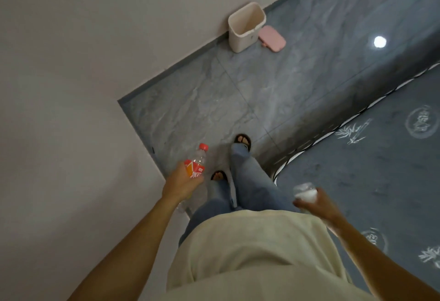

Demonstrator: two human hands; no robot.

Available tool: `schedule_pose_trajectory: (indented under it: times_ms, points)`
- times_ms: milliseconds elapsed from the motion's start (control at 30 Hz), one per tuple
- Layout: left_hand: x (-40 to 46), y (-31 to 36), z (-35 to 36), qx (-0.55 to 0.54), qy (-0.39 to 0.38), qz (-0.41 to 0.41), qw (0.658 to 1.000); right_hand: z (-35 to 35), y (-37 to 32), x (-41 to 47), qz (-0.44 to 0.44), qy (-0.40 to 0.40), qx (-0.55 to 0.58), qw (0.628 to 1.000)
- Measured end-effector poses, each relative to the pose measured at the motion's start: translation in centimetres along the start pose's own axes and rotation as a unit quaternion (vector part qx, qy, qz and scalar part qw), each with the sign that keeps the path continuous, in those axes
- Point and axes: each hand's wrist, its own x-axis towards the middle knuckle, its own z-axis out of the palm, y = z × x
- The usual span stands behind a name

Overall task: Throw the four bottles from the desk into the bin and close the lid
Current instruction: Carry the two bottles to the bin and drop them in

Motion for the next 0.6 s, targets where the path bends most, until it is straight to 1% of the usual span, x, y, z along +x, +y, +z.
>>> schedule_pose_trajectory:
  times_ms: [67,167,300,367,467,533,600]
  points:
    - [3.0,3.6,-1.3,0.018,-0.012,0.023,1.000,-1.0,-0.3,0.7,0.010,-0.006,0.023,1.000]
    - [7.0,8.2,-2.6,0.040,-0.013,0.033,0.999,-2.2,-1.9,2.6,0.023,-0.021,0.028,0.999]
    - [10.5,13.2,-4.0,0.072,0.005,0.031,0.997,-5.6,-6.3,6.3,0.073,0.021,0.054,0.996]
    - [11.6,15.0,-4.7,0.076,0.014,0.033,0.996,-7.7,-9.6,8.8,0.058,0.020,0.058,0.996]
    - [13.0,16.6,-6.1,0.069,0.011,0.015,0.997,-10.9,-15.1,12.5,0.021,0.012,0.067,0.997]
    - [13.9,17.3,-6.9,0.066,0.000,-0.001,0.998,-12.9,-18.8,15.1,-0.010,0.014,0.039,0.999]
    - [14.9,17.9,-7.6,0.072,-0.003,-0.018,0.997,-14.6,-22.7,17.5,-0.019,0.011,0.017,1.000]
